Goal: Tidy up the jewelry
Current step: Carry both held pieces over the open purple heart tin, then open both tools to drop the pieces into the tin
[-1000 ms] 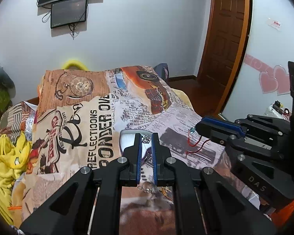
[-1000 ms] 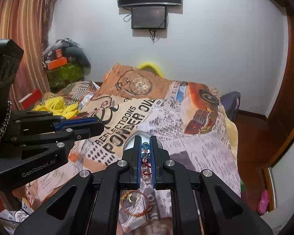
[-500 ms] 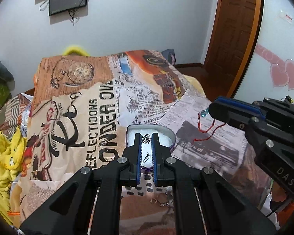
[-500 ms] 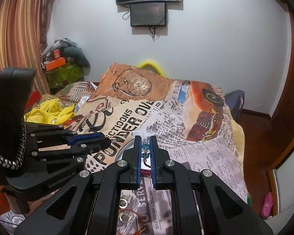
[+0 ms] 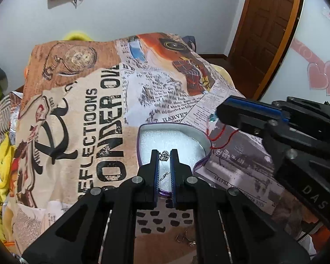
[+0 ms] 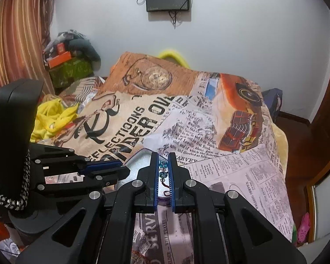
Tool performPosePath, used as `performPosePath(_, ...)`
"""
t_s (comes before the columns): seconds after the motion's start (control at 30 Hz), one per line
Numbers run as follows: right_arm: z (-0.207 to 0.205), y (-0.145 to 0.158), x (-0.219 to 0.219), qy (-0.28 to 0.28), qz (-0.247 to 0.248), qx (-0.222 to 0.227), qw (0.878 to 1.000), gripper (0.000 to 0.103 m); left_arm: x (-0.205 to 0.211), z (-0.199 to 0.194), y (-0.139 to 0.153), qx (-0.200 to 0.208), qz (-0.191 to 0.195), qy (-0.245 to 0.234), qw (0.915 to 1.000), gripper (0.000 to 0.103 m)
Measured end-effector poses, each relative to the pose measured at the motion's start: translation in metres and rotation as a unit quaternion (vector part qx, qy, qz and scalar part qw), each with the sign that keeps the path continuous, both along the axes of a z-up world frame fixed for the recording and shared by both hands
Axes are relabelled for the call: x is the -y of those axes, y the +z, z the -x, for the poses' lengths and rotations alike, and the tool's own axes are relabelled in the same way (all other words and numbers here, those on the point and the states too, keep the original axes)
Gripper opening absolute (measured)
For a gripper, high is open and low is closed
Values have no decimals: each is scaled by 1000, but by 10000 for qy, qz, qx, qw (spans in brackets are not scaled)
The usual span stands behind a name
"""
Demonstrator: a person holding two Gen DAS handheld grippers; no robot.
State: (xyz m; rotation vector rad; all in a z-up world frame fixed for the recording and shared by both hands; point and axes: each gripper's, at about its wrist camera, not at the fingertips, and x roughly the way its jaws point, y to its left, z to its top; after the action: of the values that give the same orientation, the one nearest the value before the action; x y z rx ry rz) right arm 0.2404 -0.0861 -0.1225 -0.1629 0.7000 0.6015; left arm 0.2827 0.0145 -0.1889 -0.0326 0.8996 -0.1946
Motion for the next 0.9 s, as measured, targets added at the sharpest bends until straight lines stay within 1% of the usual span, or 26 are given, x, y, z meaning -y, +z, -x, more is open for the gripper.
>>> performPosePath(0.43, -23, -21, -6, 178, -5, -620, 9979, 7, 3, -10, -14, -223, 95, -173, 9996, 8)
performPosePath(0.63, -29, -31, -12, 304, 105, -825, 9961, 7, 2, -9, -14, -232, 90, -182, 9995, 8)
performPosePath(0.73, -30, -35, -14, 380, 139, -1006, 9941, 7, 0, -8, -13, -252, 117, -167, 9995, 8)
performPosePath(0.8, -30, -36, -14, 398, 139, -1096, 9931, 7, -2, -5, -10, -233, 143, -180, 9995, 8)
performPosePath(0.9, -30, -35, -14, 382, 167, -1140, 9926, 8, -2, -1, -3, -151, 80, -207, 9996, 9)
